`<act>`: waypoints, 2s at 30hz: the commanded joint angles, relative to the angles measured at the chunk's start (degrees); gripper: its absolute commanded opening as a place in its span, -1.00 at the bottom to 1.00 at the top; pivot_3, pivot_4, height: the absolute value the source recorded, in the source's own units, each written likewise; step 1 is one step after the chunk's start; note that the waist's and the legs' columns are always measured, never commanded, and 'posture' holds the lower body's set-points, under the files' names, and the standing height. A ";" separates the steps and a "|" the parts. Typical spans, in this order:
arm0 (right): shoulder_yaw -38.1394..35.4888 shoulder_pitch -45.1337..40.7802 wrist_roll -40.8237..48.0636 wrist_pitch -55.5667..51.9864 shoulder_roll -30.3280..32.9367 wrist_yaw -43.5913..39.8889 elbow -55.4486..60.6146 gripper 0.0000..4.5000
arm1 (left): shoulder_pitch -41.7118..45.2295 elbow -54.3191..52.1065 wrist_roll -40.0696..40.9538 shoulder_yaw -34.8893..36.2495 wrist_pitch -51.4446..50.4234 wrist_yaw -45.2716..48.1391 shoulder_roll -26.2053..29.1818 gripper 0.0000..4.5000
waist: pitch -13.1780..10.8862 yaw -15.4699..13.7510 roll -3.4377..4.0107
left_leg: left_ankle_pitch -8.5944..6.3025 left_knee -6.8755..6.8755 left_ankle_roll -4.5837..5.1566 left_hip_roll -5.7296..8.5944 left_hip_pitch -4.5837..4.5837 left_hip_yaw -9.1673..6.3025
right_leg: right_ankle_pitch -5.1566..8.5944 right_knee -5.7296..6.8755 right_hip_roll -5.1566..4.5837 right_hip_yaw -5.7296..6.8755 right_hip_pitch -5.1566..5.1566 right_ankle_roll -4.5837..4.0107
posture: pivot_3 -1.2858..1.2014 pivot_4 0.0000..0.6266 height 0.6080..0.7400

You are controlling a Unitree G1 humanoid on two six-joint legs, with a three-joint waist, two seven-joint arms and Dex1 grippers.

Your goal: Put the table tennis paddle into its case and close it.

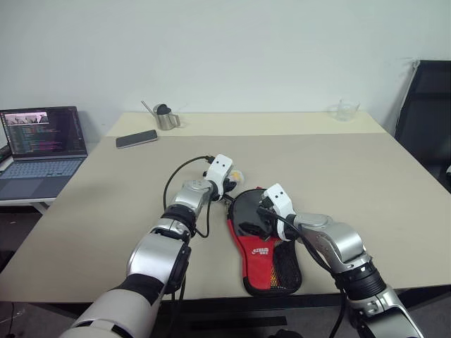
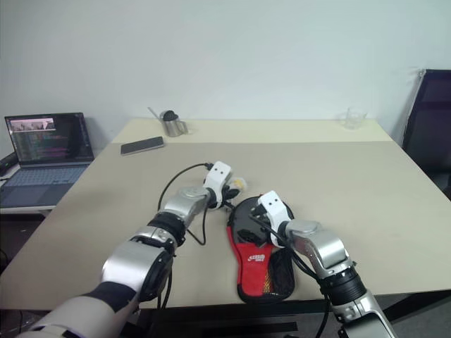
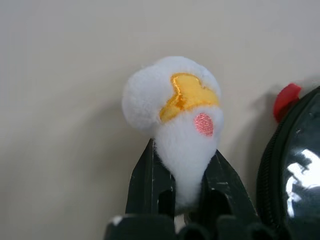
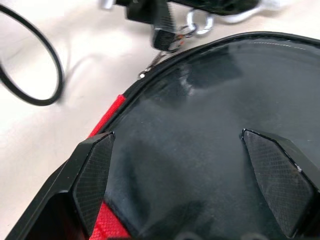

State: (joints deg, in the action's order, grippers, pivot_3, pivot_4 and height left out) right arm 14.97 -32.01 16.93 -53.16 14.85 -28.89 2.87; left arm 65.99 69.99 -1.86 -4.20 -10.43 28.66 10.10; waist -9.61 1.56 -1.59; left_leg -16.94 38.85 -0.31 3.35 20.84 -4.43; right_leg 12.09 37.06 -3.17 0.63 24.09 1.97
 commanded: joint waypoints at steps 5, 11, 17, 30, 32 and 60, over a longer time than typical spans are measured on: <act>5.07 3.87 0.98 -5.49 1.41 -3.80 4.65 1.00 | 6.45 5.76 -8.89 -4.24 7.80 -11.74 -3.62 -0.95 | 0.00 0.12 0.00 | 0.00 -0.01 0.00 0.00 0.01 0.01 | 0.03 -0.03 0.00 0.00 0.00 0.04 | 0.03 -0.52 1.00; 4.60 4.20 0.93 -6.90 1.72 -4.08 5.92 1.00 | 8.84 7.62 -17.20 -9.88 11.49 -17.73 -5.23 -0.95 | -0.01 -0.04 -0.02 | 0.00 -0.02 0.00 0.01 0.02 -0.02 | 0.03 -0.02 0.02 0.03 0.01 0.05 | 0.03 -0.52 1.00; 4.08 5.08 1.66 -8.55 1.50 -4.18 7.24 1.00 | 10.14 8.51 -21.62 -12.10 12.12 -20.45 -6.91 -0.95 | -0.01 -0.08 -0.02 | -0.01 -0.03 0.00 0.05 0.05 -0.01 | 0.06 -0.06 0.02 0.05 0.01 0.10 | 0.03 -0.52 1.00; 3.18 7.38 3.75 -10.44 0.55 -3.53 9.01 1.00 | 13.26 9.00 -31.66 -18.80 17.83 -32.39 -12.53 -0.95 | -0.03 -0.19 -0.04 | -0.01 -0.05 0.00 0.05 0.07 -0.02 | 0.23 -0.07 0.00 0.05 0.01 0.38 | 0.03 -0.52 1.00; 3.14 7.56 3.74 -10.51 0.37 -3.36 9.24 1.00 | 13.20 9.12 -33.35 -20.41 18.78 -32.40 -13.35 -0.95 | -0.03 -0.22 -0.04 | -0.01 -0.05 0.00 0.07 0.07 -0.01 | 0.24 -0.08 0.00 0.05 0.01 0.39 | 0.03 -0.52 1.00; 3.16 6.45 4.40 -9.38 -0.49 -3.75 6.93 1.00 | 3.02 8.30 -36.32 -25.70 23.54 -10.07 -12.17 0.99 | 0.73 0.01 0.10 | -0.09 -0.08 0.13 0.02 -0.05 0.00 | 0.31 -0.09 0.01 0.06 -0.09 0.50 | 0.03 -0.52 1.00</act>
State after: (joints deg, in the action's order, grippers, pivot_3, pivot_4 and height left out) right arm 15.70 -26.50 21.41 -61.26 13.90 -32.15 12.11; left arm 71.37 76.43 -38.29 -29.30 13.13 15.81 -1.89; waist -8.88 1.58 -1.50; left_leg -17.03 38.77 -0.18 3.37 20.78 -4.43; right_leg 12.40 36.97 -3.16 0.68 23.98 2.47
